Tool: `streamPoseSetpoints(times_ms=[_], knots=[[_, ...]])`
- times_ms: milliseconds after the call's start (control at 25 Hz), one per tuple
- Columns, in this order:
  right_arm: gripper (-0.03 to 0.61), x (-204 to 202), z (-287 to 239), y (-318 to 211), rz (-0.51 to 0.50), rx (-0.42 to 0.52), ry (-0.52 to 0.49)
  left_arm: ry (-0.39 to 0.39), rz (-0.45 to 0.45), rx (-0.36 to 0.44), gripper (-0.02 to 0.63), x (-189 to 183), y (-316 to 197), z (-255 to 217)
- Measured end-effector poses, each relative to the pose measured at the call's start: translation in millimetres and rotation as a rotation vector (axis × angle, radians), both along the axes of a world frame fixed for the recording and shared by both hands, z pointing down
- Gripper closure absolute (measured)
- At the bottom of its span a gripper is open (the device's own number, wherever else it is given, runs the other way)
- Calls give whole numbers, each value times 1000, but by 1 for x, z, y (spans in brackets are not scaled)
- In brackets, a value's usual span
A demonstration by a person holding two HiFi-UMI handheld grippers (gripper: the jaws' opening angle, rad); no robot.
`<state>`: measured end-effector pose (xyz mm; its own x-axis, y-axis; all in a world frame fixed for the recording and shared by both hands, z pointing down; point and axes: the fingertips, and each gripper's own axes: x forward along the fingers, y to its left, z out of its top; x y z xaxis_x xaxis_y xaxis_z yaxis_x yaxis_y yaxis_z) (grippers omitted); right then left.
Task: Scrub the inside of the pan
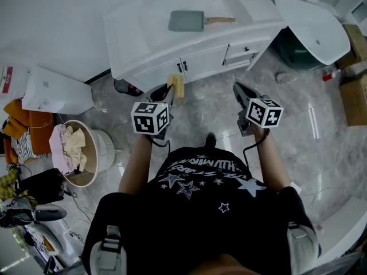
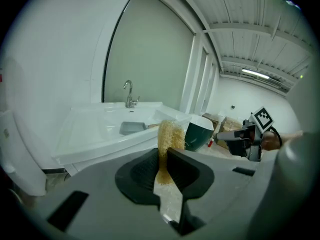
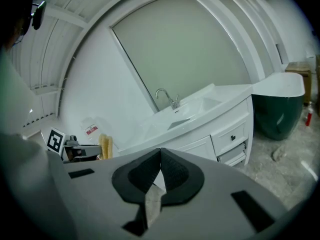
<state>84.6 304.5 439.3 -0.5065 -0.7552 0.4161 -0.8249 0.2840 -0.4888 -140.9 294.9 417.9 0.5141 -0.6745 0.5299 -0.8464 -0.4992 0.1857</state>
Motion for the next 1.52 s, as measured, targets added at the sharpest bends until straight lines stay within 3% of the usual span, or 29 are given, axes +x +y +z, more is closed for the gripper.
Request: streamPoseSetpoints(times_ms=[280, 720, 1000, 1520], knots=[[571, 35, -1, -36, -18, 18, 11, -5, -71, 6, 558, 10, -28, -4], [571, 44, 12, -82, -21, -11, 12, 12, -129, -14, 558, 10, -83, 2], [571, 50, 13, -147, 5, -12, 29, 39, -121, -30, 558, 17, -159, 12], [571, 23, 16, -284, -25, -25, 50, 81, -101, -84, 558, 7, -294, 31]])
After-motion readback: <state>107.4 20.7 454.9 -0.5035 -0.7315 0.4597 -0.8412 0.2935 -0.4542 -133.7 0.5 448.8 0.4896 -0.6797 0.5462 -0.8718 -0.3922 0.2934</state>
